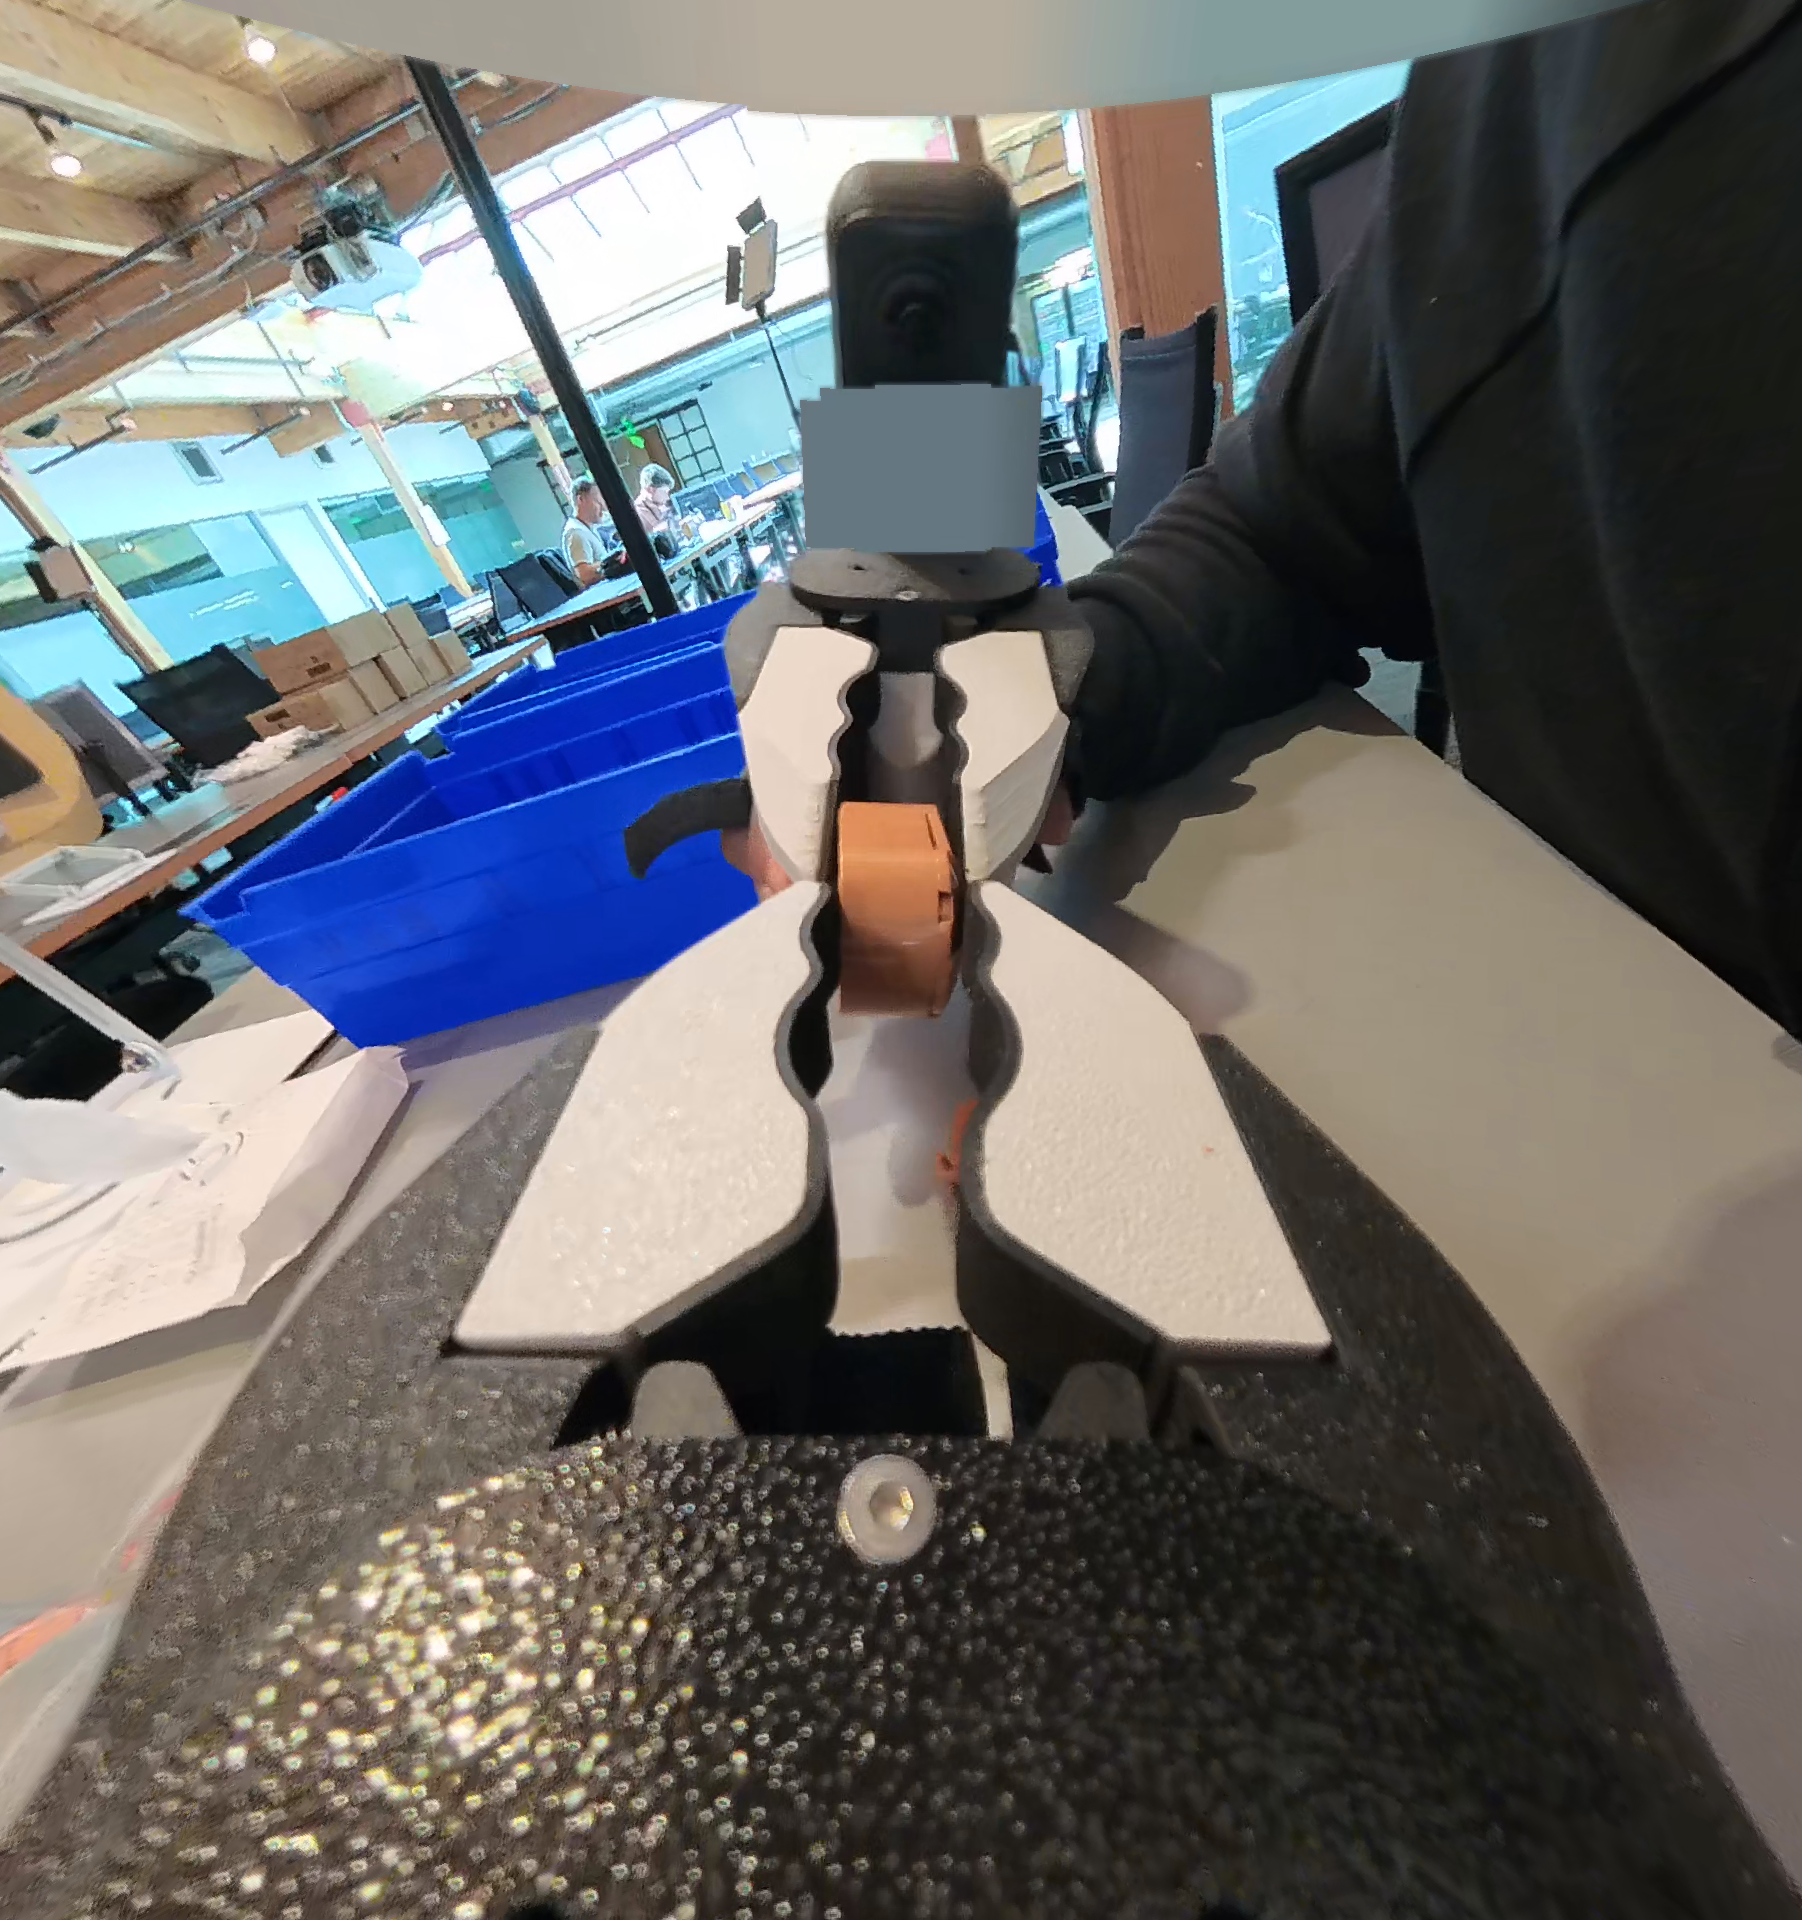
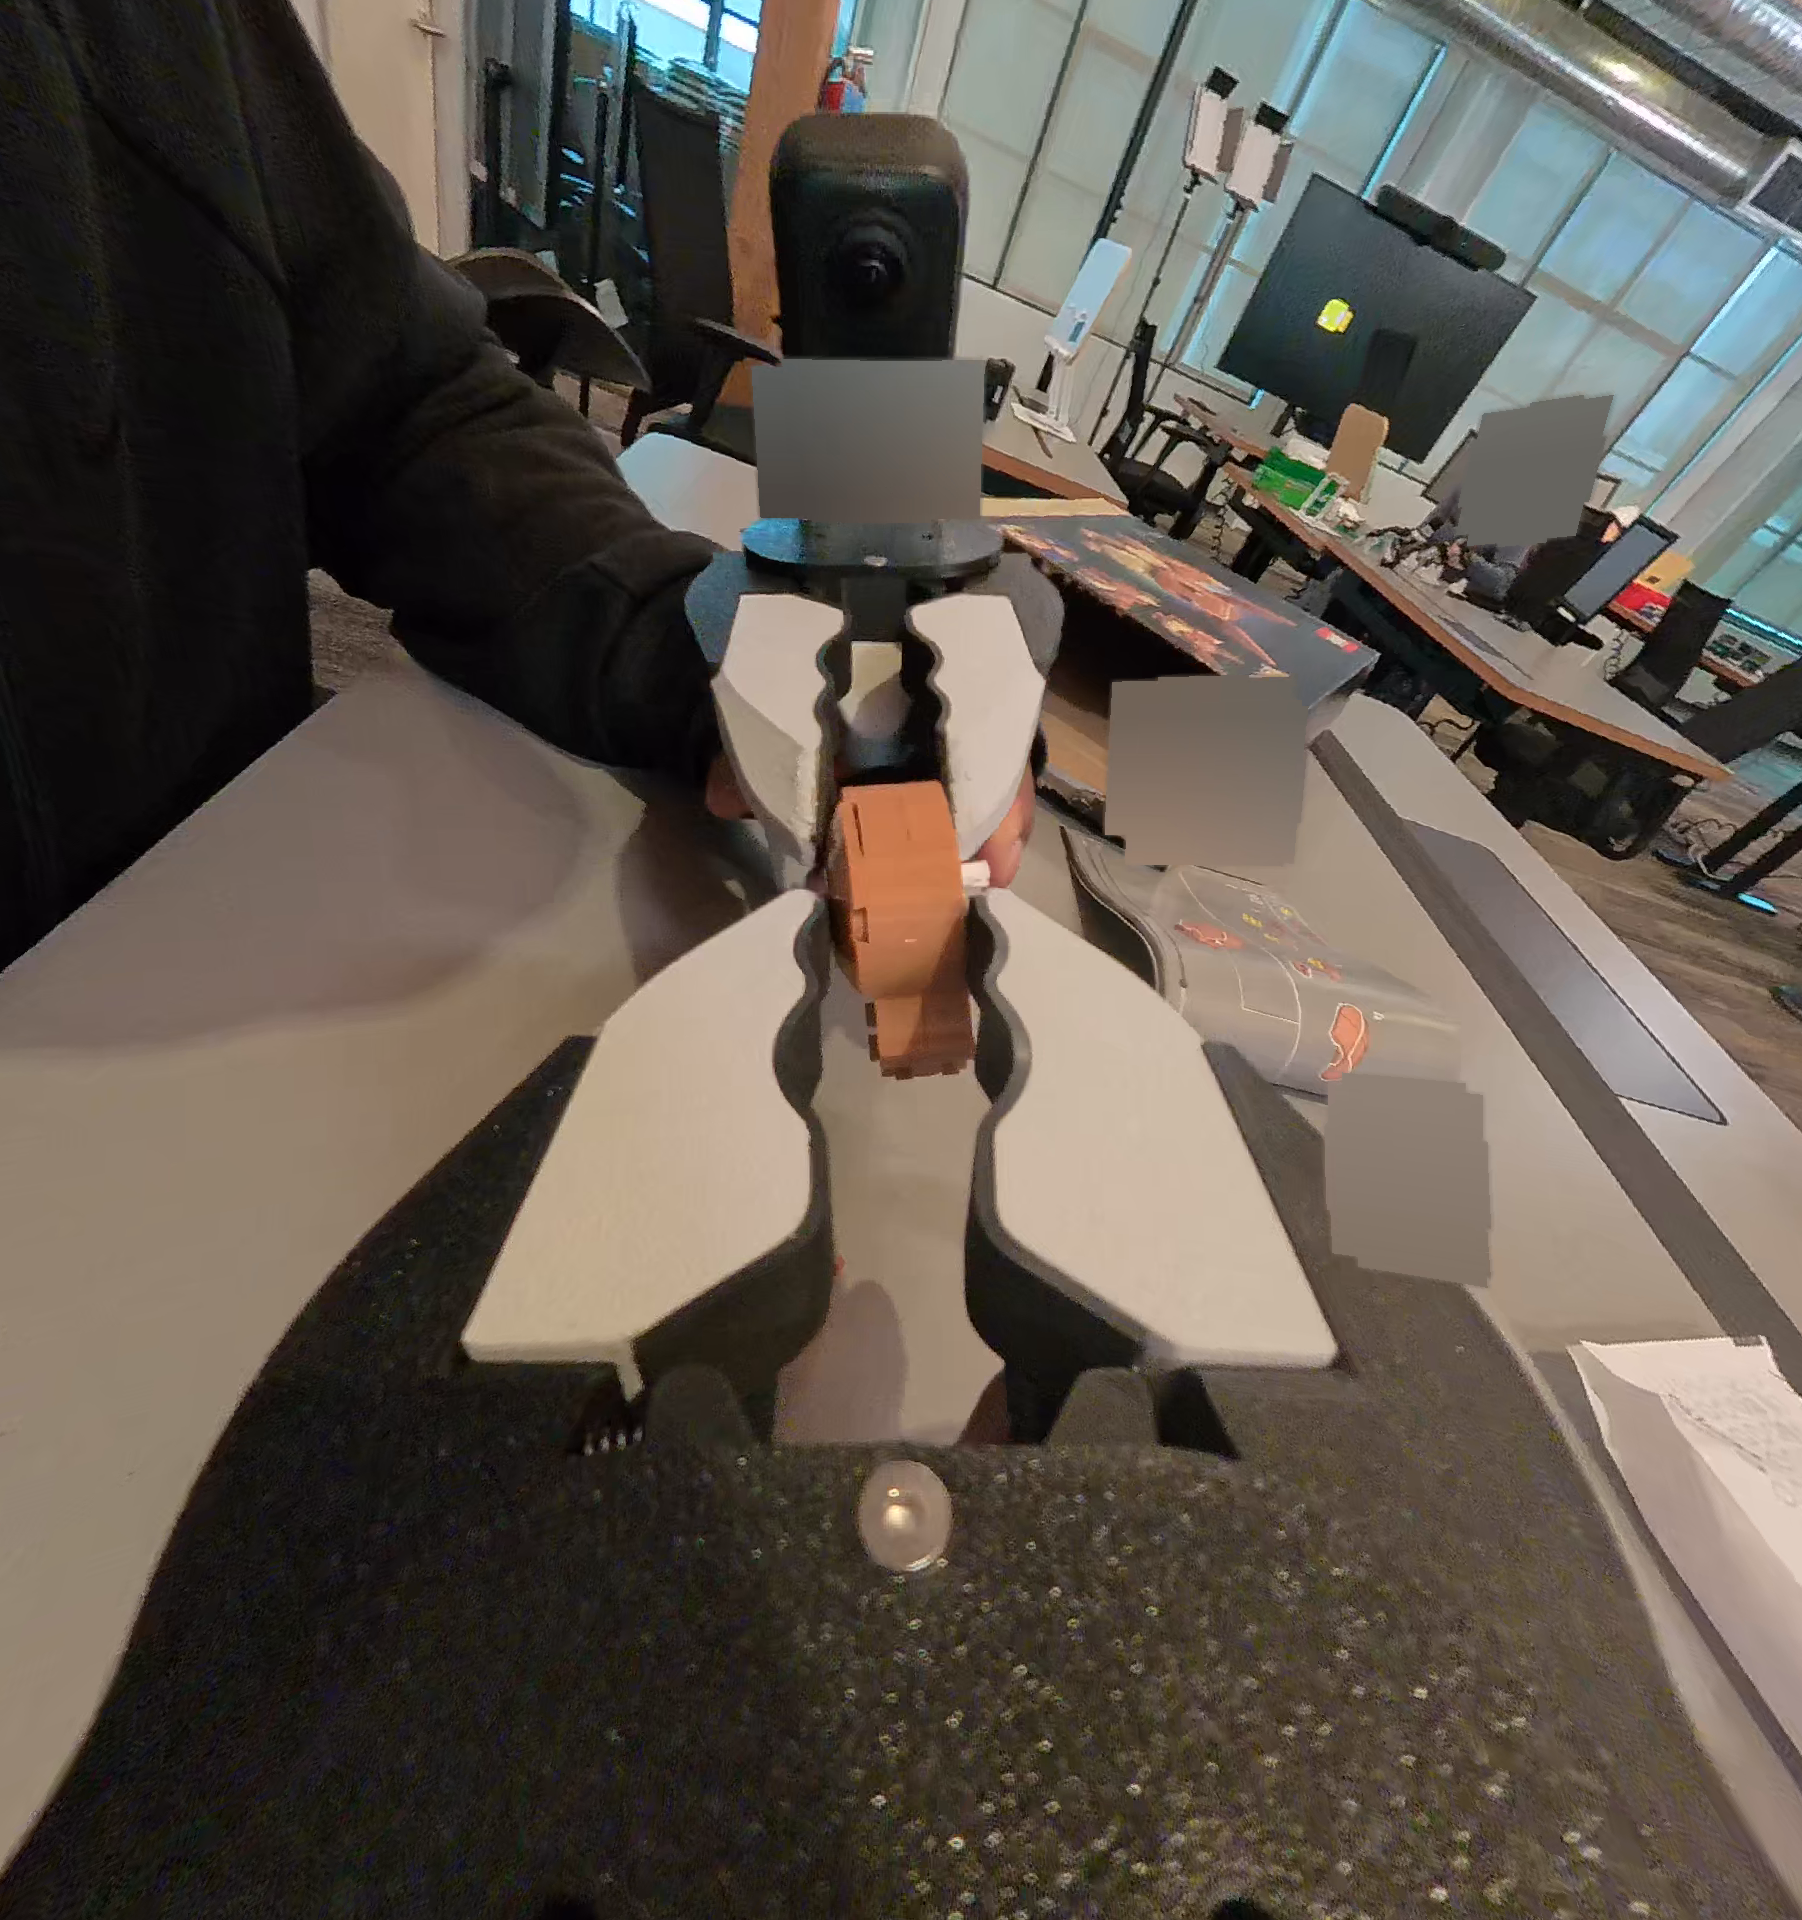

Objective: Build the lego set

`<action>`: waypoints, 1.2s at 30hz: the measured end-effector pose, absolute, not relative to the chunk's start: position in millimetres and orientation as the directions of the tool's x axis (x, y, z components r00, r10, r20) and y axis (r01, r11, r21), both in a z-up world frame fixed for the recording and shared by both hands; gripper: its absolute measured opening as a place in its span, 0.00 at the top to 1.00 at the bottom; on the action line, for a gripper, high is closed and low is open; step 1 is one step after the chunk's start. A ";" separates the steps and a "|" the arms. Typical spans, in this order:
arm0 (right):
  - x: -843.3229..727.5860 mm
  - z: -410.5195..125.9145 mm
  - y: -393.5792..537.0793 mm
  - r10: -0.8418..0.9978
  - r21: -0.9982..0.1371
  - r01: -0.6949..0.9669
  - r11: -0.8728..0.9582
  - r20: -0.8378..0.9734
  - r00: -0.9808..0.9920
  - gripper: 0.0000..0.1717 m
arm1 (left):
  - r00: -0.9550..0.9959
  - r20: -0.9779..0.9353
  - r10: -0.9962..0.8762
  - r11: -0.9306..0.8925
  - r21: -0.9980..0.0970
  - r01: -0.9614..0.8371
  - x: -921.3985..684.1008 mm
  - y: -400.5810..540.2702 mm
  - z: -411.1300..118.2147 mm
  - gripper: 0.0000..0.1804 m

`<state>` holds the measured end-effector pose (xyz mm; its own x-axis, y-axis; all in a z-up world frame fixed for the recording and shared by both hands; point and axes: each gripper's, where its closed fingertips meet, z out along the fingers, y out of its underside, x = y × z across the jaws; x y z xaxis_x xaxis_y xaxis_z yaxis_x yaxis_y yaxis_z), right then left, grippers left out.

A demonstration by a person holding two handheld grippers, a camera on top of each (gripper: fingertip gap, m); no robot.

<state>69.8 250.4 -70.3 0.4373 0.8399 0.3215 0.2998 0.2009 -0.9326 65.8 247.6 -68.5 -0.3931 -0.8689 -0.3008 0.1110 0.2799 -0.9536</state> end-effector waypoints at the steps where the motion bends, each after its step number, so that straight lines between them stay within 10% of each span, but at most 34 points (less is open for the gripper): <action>1: 71.5 -70.1 253.6 0.828 -0.933 0.303 0.195 0.322 0.458 0.85 | -0.387 -0.279 -0.879 0.260 -0.960 0.101 67.0 250.3 -68.9 0.88; 36: 75.0 -75.5 262.0 0.824 -0.940 0.322 0.113 0.270 0.499 0.86 | -0.351 -0.228 -0.908 0.234 -0.972 0.027 73.0 257.4 -75.2 0.88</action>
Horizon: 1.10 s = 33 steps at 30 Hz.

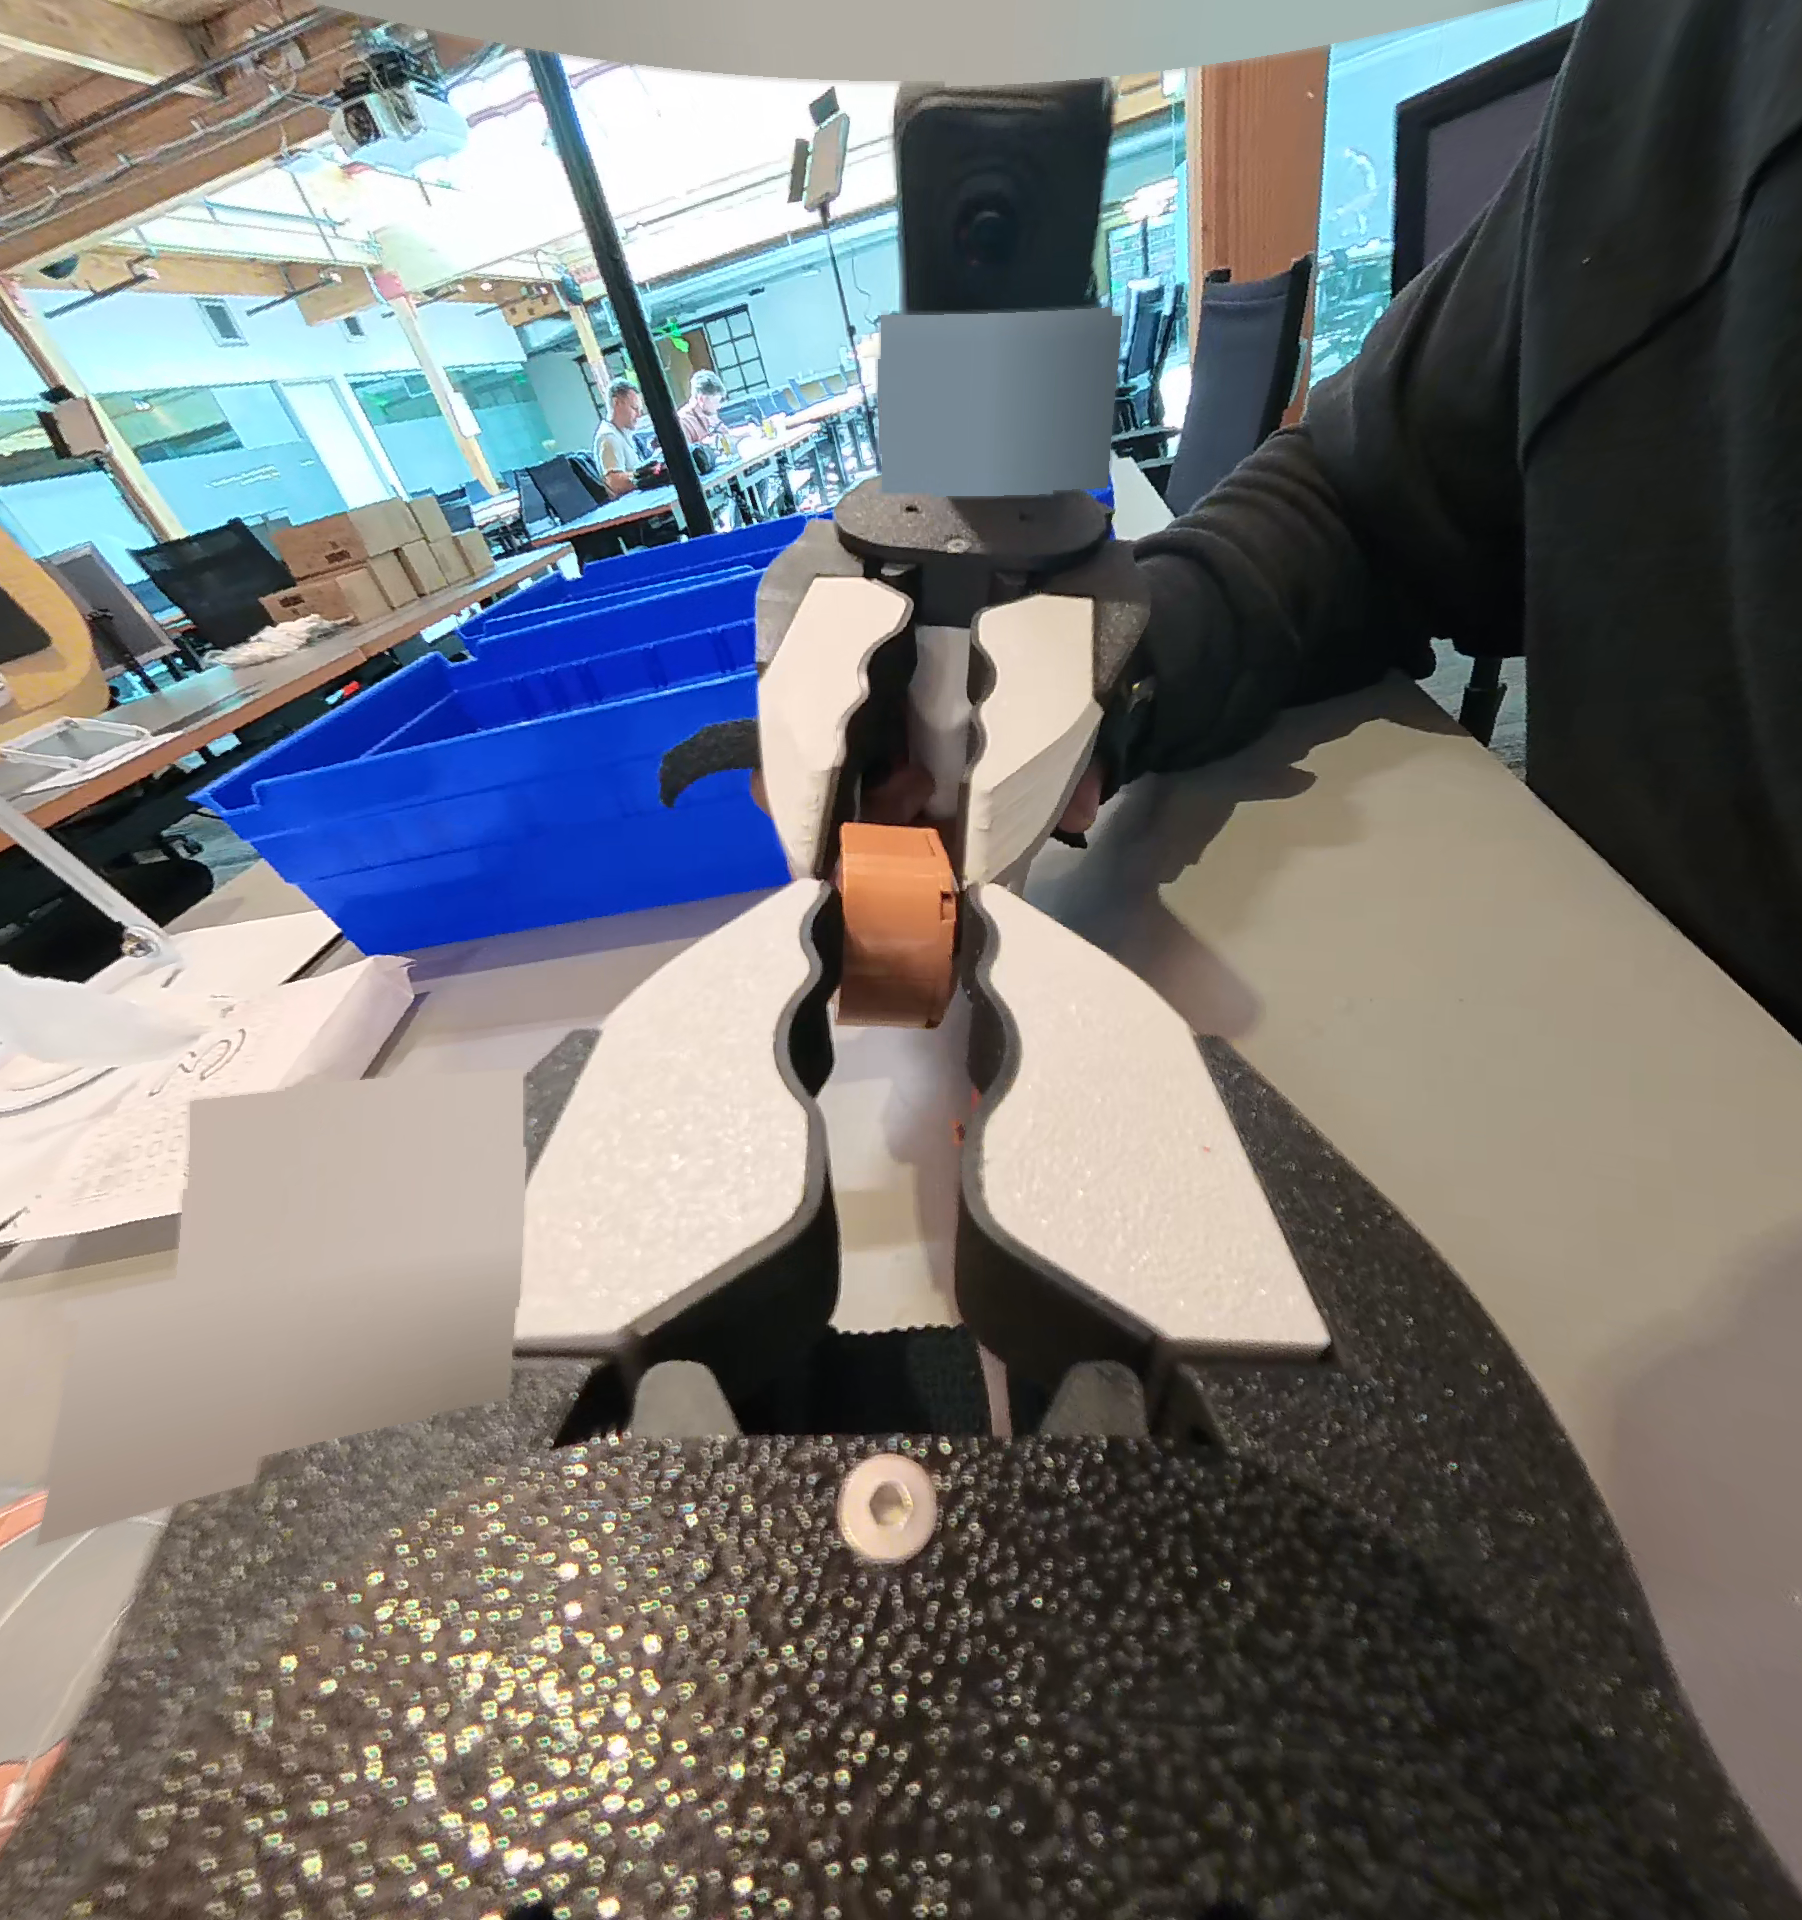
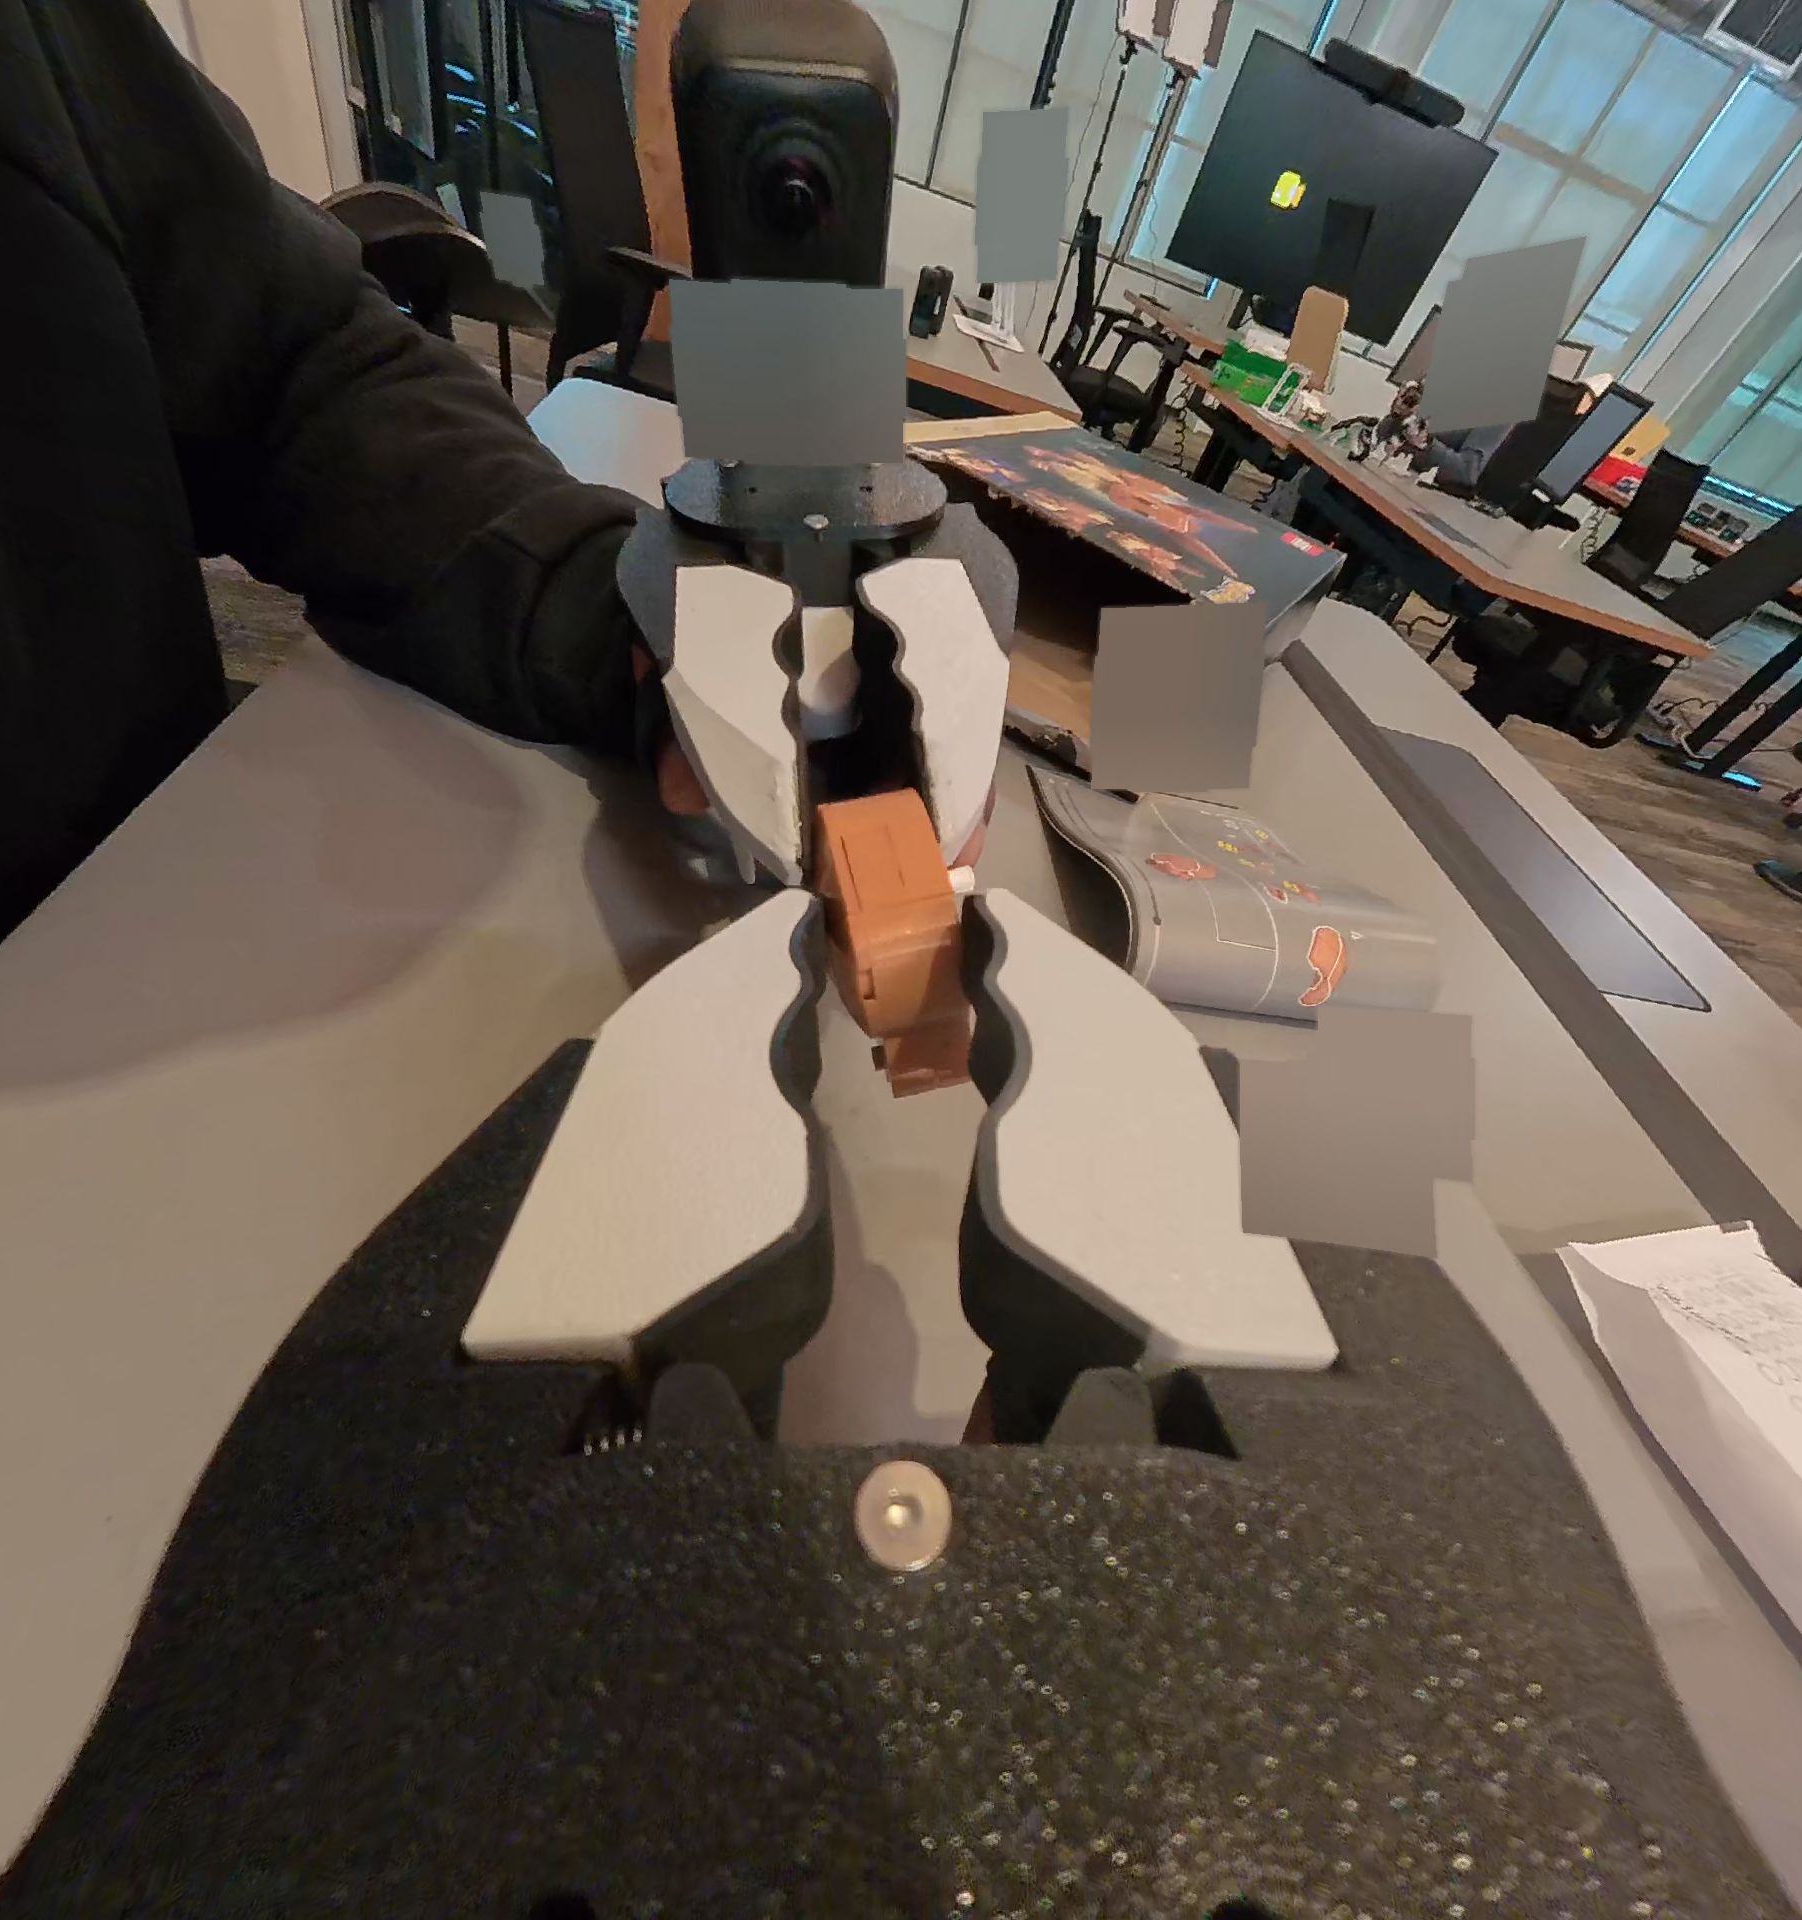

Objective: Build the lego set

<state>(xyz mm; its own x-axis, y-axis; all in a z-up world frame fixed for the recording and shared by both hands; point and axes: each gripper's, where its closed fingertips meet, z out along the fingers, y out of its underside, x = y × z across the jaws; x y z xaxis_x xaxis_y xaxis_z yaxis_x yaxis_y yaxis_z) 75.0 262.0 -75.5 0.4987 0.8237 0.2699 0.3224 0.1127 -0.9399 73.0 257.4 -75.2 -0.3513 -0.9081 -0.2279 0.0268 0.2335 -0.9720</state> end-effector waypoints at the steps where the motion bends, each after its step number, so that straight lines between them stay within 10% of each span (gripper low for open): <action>1: 75.1 -75.6 262.2 0.823 -0.939 0.324 0.113 0.271 0.499 0.86 | -0.348 -0.225 -0.910 0.230 -0.973 0.027 73.4 257.5 -74.9 0.88; 33: 81.2 -66.6 275.4 0.833 -0.987 -0.019 -0.157 -0.143 0.534 0.85 | -0.342 -0.022 -0.939 0.027 -1.000 -0.008 75.8 275.6 -75.4 0.88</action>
<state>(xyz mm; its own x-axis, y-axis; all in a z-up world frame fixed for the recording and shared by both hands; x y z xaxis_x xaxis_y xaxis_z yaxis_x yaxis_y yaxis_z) 81.2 275.4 -66.6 0.5343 0.8332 -0.1427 -0.0193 -0.1568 -0.9874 75.8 275.6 -75.4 -0.3418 -0.9395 -0.0223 -0.0077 0.0265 -0.9996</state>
